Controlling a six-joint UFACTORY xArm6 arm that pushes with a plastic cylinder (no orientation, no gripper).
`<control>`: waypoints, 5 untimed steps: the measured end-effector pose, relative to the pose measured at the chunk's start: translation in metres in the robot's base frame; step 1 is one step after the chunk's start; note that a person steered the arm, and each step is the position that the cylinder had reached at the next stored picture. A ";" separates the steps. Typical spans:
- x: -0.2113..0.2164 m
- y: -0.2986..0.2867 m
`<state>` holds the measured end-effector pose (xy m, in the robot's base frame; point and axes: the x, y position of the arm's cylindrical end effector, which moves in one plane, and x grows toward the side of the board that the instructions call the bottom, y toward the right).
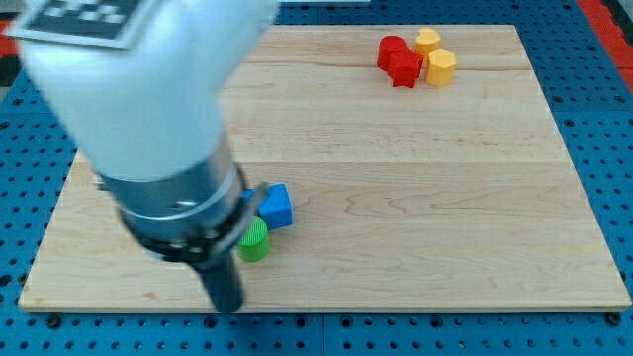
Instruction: Move blue cube and green circle upwards
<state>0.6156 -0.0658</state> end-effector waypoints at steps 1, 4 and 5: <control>-0.015 0.021; -0.070 -0.046; -0.078 -0.024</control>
<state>0.5379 -0.0903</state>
